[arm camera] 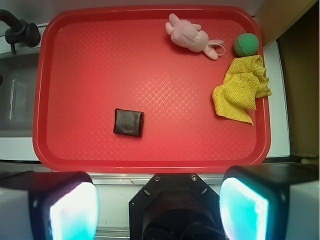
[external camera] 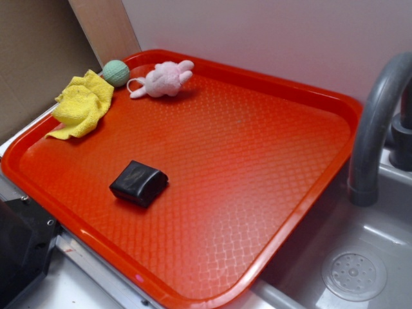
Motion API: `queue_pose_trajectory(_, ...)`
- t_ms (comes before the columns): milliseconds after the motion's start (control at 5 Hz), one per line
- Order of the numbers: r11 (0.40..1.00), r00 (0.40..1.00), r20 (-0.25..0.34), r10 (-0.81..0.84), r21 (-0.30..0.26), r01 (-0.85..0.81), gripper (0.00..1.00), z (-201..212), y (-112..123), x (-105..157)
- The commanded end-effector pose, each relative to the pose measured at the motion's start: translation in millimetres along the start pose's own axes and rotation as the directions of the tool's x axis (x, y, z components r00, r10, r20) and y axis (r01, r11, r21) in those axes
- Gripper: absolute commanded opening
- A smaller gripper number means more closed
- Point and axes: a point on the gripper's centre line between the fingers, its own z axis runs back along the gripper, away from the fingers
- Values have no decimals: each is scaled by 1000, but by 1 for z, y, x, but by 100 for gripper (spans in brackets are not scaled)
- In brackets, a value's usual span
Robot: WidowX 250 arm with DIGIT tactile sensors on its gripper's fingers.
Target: Grab the yellow cloth.
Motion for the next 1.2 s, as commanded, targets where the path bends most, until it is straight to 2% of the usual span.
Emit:
queue_pose_trajectory(0, 1000, 1000, 0, 0, 0, 0, 100, 0, 0, 0)
queue_pose_trajectory(200, 962, 973, 2, 232, 148, -230, 100, -54, 49, 46)
queue_pose_trajectory(400, 878, 895, 82, 439, 173, -446, 100, -75, 87, 80)
queue_pose_trajectory(600, 786, 791, 178, 586, 113, -607, 100, -105, 123, 90)
queue_pose_trajectory(800, 731, 749, 192, 635, 166, -662, 100, -137, 140, 82)
queue_pose_trajectory(1000, 731, 749, 192, 635, 166, -662, 100, -137, 140, 82)
